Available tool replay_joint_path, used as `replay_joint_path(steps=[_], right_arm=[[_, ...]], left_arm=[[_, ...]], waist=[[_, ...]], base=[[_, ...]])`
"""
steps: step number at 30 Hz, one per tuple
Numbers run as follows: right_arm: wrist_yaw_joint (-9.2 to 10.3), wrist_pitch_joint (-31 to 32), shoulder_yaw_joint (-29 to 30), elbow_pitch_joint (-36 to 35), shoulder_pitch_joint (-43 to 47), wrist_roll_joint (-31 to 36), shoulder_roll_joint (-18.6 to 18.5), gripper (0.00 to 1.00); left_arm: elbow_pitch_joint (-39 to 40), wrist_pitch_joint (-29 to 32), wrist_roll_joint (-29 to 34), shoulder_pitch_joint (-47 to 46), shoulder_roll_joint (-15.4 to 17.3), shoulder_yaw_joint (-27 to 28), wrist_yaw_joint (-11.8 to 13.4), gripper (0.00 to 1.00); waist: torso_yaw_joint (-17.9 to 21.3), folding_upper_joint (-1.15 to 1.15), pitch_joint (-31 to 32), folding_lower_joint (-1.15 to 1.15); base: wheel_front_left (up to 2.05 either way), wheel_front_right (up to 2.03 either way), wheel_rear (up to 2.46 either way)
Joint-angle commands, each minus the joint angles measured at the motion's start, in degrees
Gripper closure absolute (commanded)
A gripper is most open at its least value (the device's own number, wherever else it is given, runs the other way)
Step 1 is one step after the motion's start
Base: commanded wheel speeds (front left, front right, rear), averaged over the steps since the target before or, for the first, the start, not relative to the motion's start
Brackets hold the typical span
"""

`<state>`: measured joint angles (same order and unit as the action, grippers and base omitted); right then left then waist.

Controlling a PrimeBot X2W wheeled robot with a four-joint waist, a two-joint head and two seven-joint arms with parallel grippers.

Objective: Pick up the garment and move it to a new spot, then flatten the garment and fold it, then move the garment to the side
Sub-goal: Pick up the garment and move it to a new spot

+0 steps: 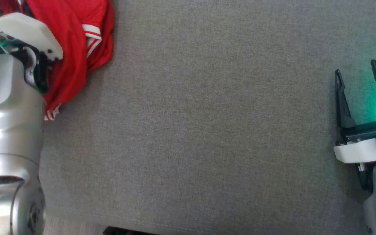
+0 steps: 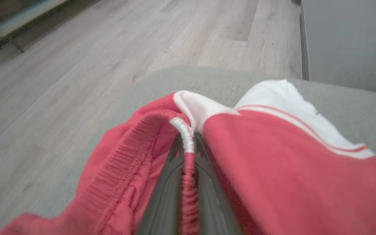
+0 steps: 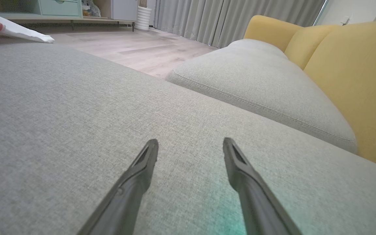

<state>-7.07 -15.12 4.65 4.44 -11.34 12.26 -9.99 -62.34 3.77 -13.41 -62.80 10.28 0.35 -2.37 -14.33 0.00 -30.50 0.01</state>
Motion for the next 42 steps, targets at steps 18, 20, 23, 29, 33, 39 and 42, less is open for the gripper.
replay_joint_path(steps=[18, 20, 23, 29, 33, 39, 42], right_arm=[[-0.42, 0.12, -4.53, 4.46, 4.41, -2.18, 6.86, 0.00], [-0.42, 0.12, -4.81, 4.39, 4.39, -2.61, 7.02, 0.00], [-0.42, 0.12, -5.55, 4.09, 4.22, -5.19, 7.08, 0.00], [-0.42, 0.12, -6.39, 3.09, 3.86, -8.42, 7.10, 0.00], [-0.42, 0.12, -7.42, 2.64, 3.45, -11.00, 7.10, 0.00], [-0.42, 0.12, -8.82, 2.44, 3.68, -13.15, 7.11, 0.00], [-0.42, 0.12, -8.16, 2.47, 4.38, -13.57, 7.11, 0.00]], left_arm=[[26.00, -4.96, 3.59, -7.44, 4.97, -11.97, -4.92, 1.00], [31.01, -2.40, 1.93, -6.59, 4.16, -14.26, -5.04, 1.00], [37.75, 1.94, -1.43, -4.97, 3.33, -19.46, -5.09, 1.00], [44.29, 5.77, -6.11, -0.03, 1.54, -28.76, -5.10, 1.00], [41.44, 4.79, -7.40, 8.83, -0.56, -35.34, -5.11, 1.00], [29.42, -3.36, -6.37, 21.97, -5.20, -43.18, -4.54, 0.90], [25.86, -8.95, -5.15, 24.84, -6.51, -45.93, -3.22, 0.00]], waist=[[13.36, 0.00, 18.97, -0.01], [16.52, 0.00, 19.70, -0.01], [21.21, 0.00, 19.98, -0.01], [28.22, 0.00, 18.32, -0.01], [33.35, 0.00, 15.80, -0.01], [35.76, 0.00, 13.42, -0.01], [33.59, 0.00, 13.55, -0.01]], base=[[0.00, 0.00, 0.00], [0.00, 0.00, 0.00], [0.00, 0.00, 0.00], [0.00, 0.00, 0.00], [0.00, 0.00, 0.00], [0.00, 0.00, 0.00], [0.00, 0.00, 0.00]])
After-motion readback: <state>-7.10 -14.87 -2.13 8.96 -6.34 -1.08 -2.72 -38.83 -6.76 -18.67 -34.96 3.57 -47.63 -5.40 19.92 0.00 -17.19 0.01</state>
